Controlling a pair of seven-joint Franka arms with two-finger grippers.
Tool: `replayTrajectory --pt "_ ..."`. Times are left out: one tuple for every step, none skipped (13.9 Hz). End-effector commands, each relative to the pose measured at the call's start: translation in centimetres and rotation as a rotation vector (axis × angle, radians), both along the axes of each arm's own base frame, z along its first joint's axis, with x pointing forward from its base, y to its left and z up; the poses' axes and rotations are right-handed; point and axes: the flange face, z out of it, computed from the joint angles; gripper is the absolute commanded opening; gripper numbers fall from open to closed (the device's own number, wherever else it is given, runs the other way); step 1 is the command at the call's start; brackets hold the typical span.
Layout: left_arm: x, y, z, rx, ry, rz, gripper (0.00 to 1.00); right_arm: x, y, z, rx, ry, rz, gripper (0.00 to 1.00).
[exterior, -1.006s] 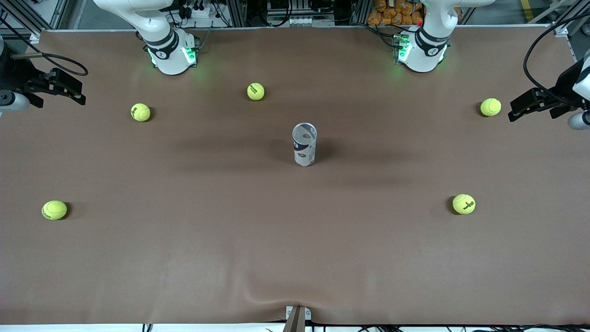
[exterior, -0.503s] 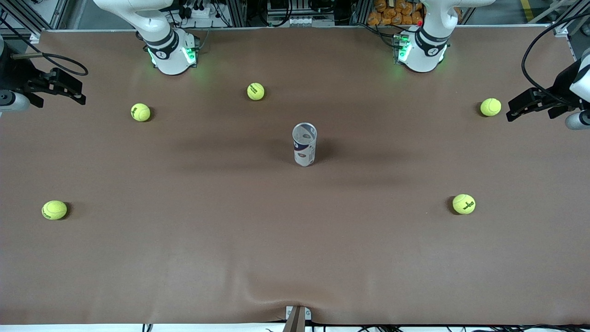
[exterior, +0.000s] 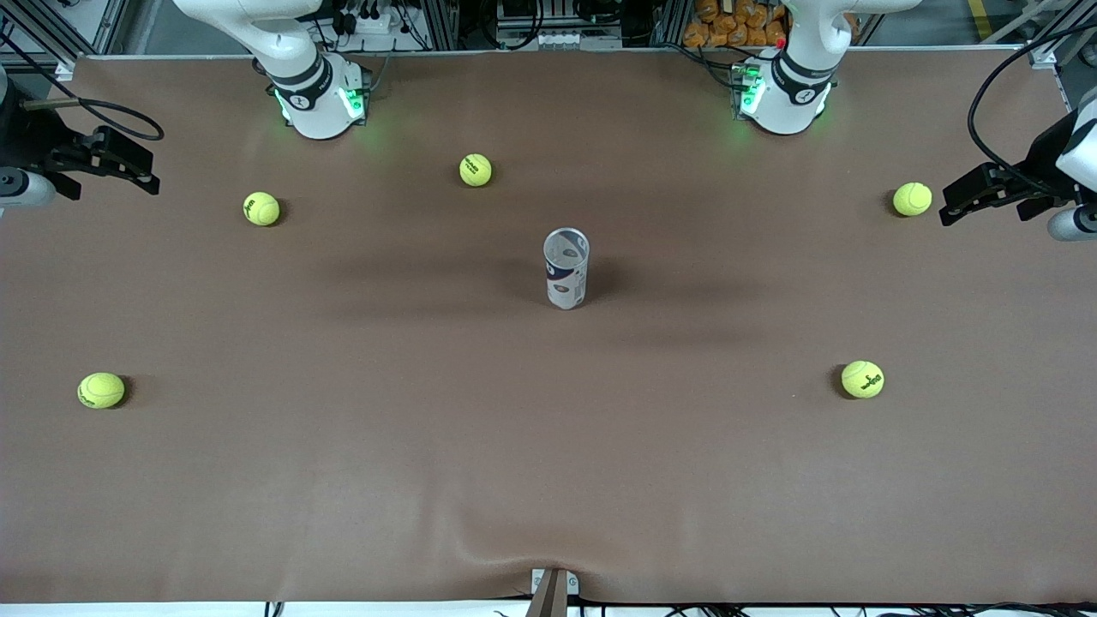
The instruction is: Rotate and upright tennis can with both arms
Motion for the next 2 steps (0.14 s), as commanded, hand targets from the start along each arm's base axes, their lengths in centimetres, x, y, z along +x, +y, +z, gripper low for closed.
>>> replayTrajectory --pt "-0.14 0.06 0.28 -0.014 -0.005 -0.017 1.00 -0.66 -0.69 0.40 0.015 -0.013 -0.006 1.00" --pt "-0.14 0.05 0.21 -0.015 -0.003 -0.019 1.00 -0.65 -1.24 0.40 0.015 -0.013 -0.018 1.00"
